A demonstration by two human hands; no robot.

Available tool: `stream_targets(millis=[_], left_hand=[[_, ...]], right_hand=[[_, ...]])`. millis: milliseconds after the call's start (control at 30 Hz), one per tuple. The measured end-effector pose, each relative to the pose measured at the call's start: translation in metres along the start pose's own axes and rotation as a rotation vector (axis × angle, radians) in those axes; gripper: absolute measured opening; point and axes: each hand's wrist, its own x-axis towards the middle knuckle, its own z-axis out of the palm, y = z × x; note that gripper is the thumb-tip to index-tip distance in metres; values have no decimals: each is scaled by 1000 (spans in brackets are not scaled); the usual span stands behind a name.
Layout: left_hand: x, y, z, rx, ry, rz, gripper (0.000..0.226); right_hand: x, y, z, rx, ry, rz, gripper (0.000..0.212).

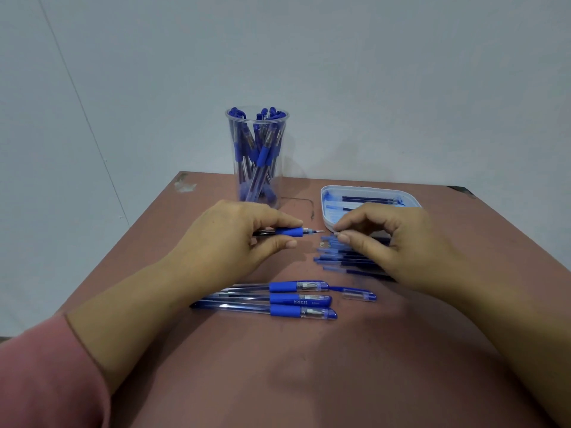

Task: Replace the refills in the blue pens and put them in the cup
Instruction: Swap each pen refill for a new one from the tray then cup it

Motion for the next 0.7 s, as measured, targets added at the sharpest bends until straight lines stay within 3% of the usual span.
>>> stream_targets(millis=[100,333,533,633,700], left_hand=[[-1,3,0,-19,-9,8,39],[-4,11,3,-98,-12,54,35],[-5,13,5,-72,7,97,34],[-5,14,4,-69,-9,108,35],[-5,14,4,-75,-7,108,36]], right_hand=[[-1,-2,2,36,70,-1,23],[-3,-8,10,81,-5,-11,23],[-3,-10,14,25,-4,-61,5],[-2,-4,15,-44,-22,-87,19],[-1,-1,13,-38,-27,-106,18]])
